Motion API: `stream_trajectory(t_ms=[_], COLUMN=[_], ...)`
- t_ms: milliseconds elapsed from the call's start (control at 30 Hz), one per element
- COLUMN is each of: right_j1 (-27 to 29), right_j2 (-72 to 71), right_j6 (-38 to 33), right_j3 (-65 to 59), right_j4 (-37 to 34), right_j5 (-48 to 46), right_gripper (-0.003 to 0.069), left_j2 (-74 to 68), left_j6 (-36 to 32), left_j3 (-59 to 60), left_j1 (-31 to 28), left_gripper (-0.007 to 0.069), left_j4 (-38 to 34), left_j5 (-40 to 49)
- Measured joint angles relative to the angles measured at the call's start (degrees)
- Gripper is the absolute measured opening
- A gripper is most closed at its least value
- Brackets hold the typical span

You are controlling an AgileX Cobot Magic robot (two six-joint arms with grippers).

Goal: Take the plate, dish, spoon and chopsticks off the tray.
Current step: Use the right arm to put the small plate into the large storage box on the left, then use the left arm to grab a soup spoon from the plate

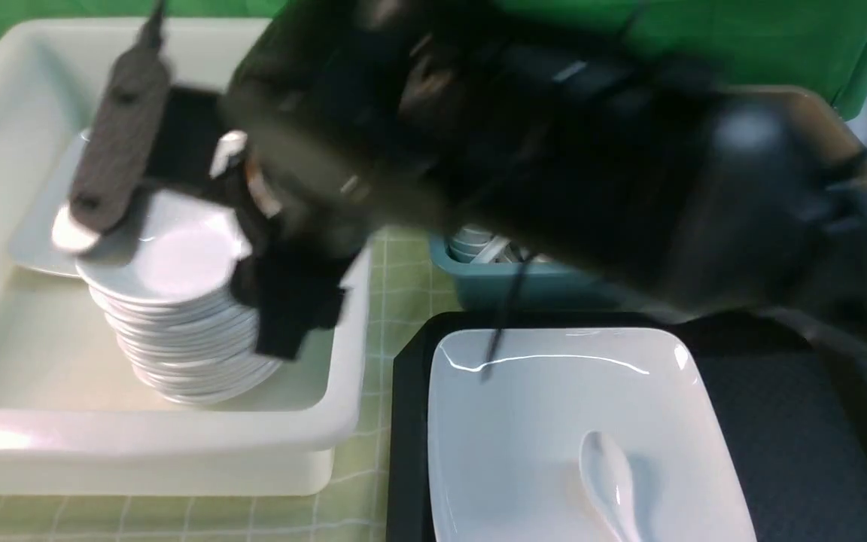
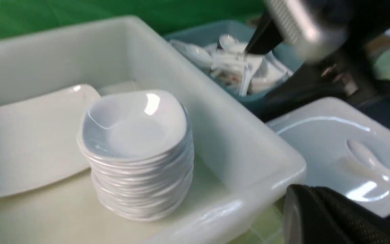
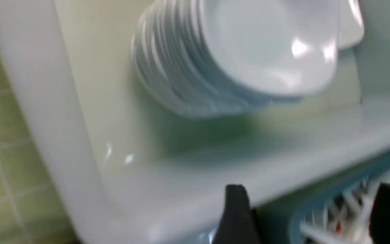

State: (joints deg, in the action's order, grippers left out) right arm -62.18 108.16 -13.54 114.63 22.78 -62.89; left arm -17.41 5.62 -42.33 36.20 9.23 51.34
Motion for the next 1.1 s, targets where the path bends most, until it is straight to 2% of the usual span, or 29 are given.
stream_trajectory(t_ms=[33, 67, 100, 200, 300, 500, 600, 700, 833, 933, 1033, 1100], right_j1=[0.5, 0.5, 1.4, 4.3, 7.1, 11.0, 11.3, 11.3, 11.3, 11.3, 11.3, 11.3], right_j2=[-2.5, -2.5, -6.0, -13.5, -22.1, -42.7, -54.1, -59.9, -69.9, -74.2, -77.8, -80.0], right_j6=[1.6, 1.6, 3.5, 8.6, 14.5, 23.4, 26.6, 28.2, 29.5, 29.6, 29.3, 29.1], right_j3=[-0.5, -0.5, -2.2, -8.4, -19.0, -41.1, -53.1, -57.8, -62.3, -62.5, -62.5, -62.6], right_j4=[-0.1, -0.1, -0.2, -0.2, -0.2, 0.0, -0.1, -0.2, -0.2, -0.2, -0.1, -0.1], right_j5=[-3.2, -3.2, -4.0, -4.0, -4.0, -4.0, -3.5, -2.5, -1.6, -1.3, -1.2, -1.2], right_gripper=[0.0401, 0.0401, 0.0303, 0.0131, 0.0066, 0.0054, 0.0057, 0.0059, 0.0069, 0.0071, 0.0071, 0.0075], left_j2=[-3.5, -4.1, -8.6, -19.5, -28.8, -47.2, -59.4, -64.4, -76.0, -81.8, -87.5, -92.0], left_j6=[-1.7, -2.1, -4.6, -9.8, -12.9, -20.1, -20.9, -17.9, -7.2, -3.7, -1.2, 2.4], left_j3=[-0.3, -0.4, -1.0, -3.6, -6.2, -9.0, -12.2, -14.9, -24.3, -30.0, -35.7, -40.3], left_j1=[0.0, 0.0, 0.0, 0.0, 0.0, 0.1, 4.2, 8.1, 17.6, 21.1, 22.9, 23.3], left_gripper=[0.0021, 0.0021, 0.0021, 0.0021, 0.0021, 0.0021, 0.0021, 0.0019, 0.0013, 0.0025, 0.0097, 0.0186], left_j4=[-1.6, -1.9, -4.5, -11.6, -18.0, -28.7, -30.3, -29.6, -28.3, -28.3, -28.3, -27.9], left_j5=[-0.2, -0.3, -0.5, -1.3, -1.5, -3.5, -5.0, -6.4, -7.0, -5.3, -2.4, 0.4])
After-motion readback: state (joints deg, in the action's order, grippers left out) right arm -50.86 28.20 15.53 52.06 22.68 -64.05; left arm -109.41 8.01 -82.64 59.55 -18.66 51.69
